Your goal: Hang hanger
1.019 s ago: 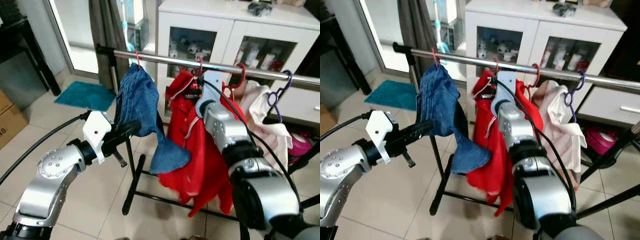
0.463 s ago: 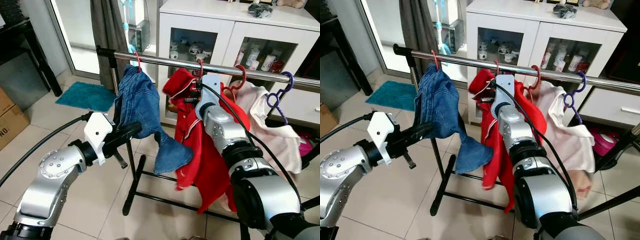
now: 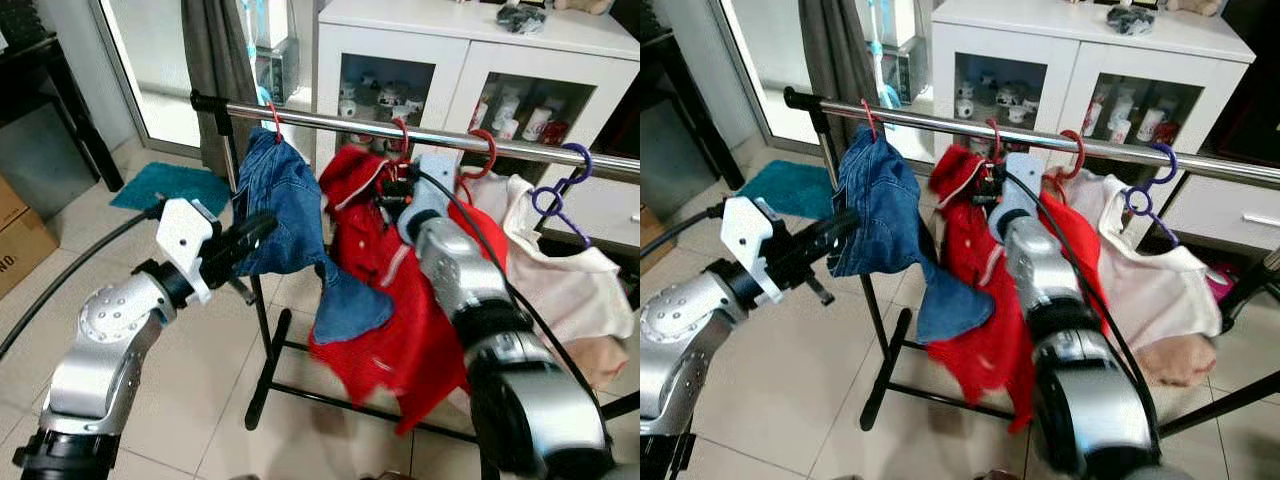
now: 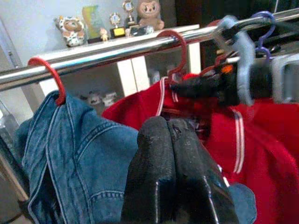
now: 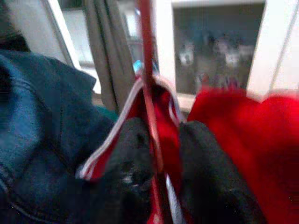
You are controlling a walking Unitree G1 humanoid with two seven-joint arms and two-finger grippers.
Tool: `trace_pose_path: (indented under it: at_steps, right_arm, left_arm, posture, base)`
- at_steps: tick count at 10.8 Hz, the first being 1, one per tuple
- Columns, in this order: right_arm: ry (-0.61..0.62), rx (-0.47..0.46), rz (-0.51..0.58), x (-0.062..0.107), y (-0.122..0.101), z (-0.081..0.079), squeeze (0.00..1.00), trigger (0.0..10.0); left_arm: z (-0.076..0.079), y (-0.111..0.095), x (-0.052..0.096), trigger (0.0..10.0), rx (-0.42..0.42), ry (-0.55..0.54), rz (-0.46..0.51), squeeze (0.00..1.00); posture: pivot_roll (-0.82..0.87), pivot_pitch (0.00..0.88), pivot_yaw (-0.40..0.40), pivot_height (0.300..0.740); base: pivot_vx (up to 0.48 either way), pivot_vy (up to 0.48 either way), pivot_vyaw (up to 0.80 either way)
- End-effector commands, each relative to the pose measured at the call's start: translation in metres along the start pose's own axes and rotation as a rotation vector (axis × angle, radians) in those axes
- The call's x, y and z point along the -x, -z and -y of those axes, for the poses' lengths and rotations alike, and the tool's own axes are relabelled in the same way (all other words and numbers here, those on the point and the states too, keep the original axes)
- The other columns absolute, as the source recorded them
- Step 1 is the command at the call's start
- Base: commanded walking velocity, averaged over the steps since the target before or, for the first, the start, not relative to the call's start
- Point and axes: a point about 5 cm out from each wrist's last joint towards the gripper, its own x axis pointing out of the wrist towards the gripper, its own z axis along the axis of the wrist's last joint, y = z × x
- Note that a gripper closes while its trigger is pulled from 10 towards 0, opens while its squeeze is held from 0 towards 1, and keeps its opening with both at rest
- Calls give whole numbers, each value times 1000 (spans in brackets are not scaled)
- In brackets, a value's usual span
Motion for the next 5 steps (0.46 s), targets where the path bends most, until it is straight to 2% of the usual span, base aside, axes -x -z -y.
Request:
trace_pose_path:
  at_steps: [1,2,3,4,5]
  right_arm:
    - [-82,-6,57,4,-12,-5,1000,10000]
    - [-114,7,104,17,-20,-4,1000,10000]
    - [-232,24,168,39,-31,-6,1000,10000]
    - [-256,10,206,50,-38,-5,1000,10000]
    - [-294,54,240,66,-45,-4,1000,10000]
  left_arm:
    - [-1,1,0,10000,7,-4,-2,0]
    - [-2,7,0,10000,29,-45,-22,0]
    - [-2,11,-1,10000,50,-92,-21,0]
    - [-1,12,-1,10000,50,-101,-20,0]
    - [3,13,-1,10000,43,-108,-17,0]
  posture:
    - [15,0,2,740]
    - [1,0,-4,740]
    - [-12,0,-10,740]
    - [-16,0,-14,740]
    - [-21,0,-22,740]
  base:
    - [0,0,0]
    - [0,0,0]
    - [0,0,0]
    - [0,0,0]
    - [0,0,0]
